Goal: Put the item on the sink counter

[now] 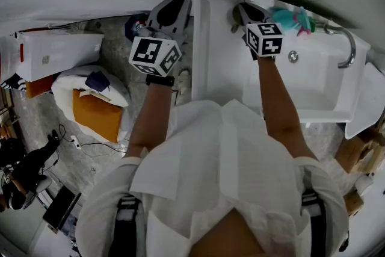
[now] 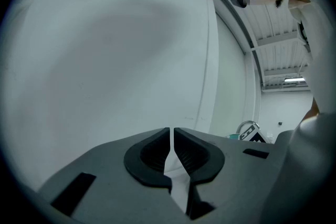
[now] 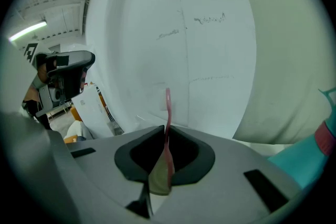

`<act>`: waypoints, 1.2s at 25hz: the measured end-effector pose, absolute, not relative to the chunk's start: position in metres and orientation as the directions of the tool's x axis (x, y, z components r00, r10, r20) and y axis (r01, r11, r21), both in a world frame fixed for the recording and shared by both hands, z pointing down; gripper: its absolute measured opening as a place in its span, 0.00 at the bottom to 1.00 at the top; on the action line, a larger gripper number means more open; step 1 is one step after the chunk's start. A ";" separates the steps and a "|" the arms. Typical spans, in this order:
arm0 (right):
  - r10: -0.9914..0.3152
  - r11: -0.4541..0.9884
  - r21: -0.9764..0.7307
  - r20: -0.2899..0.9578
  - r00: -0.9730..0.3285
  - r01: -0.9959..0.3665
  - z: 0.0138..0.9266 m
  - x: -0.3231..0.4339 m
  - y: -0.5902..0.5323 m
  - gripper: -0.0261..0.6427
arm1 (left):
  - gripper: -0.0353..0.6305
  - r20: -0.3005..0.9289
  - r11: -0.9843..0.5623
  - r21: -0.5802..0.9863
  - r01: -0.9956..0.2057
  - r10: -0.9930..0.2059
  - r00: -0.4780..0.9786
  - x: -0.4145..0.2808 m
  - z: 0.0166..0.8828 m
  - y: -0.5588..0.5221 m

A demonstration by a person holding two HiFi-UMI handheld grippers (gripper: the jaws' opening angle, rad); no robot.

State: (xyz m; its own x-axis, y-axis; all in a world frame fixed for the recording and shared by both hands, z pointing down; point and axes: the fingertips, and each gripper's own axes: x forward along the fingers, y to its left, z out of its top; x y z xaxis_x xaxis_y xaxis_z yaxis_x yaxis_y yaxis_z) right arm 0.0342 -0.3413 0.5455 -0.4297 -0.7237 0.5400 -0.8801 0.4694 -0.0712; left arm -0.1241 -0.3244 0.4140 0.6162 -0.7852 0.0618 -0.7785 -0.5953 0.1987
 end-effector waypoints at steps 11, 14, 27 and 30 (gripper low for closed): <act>-0.725 0.467 -0.035 0.557 -0.406 -0.883 0.547 0.033 -0.342 0.08 | 0.11 0.062 -0.597 0.198 -0.777 -0.784 0.618 -0.125 0.413 -0.323; -0.725 0.463 -0.044 0.556 -0.407 -0.885 0.547 0.033 -0.342 0.08 | 0.11 0.062 -0.597 0.197 -0.777 -0.784 0.618 -0.126 0.413 -0.324; -0.723 0.464 -0.062 0.550 -0.418 -0.884 0.545 0.033 -0.339 0.08 | 0.11 0.063 -0.599 0.195 -0.777 -0.783 0.619 -0.126 0.411 -0.322; -0.723 0.462 -0.069 0.548 -0.421 -0.884 0.544 0.032 -0.338 0.08 | 0.11 0.064 -0.599 0.193 -0.778 -0.783 0.619 -0.127 0.410 -0.322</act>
State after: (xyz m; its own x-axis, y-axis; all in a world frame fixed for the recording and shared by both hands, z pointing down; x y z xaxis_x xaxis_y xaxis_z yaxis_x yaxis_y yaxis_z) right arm 0.0321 -0.3379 0.5441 -0.4207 -0.7229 0.5481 -0.8840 0.4624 -0.0685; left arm -0.1269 -0.3215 0.4096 0.6187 -0.7831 0.0637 -0.7775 -0.5986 0.1926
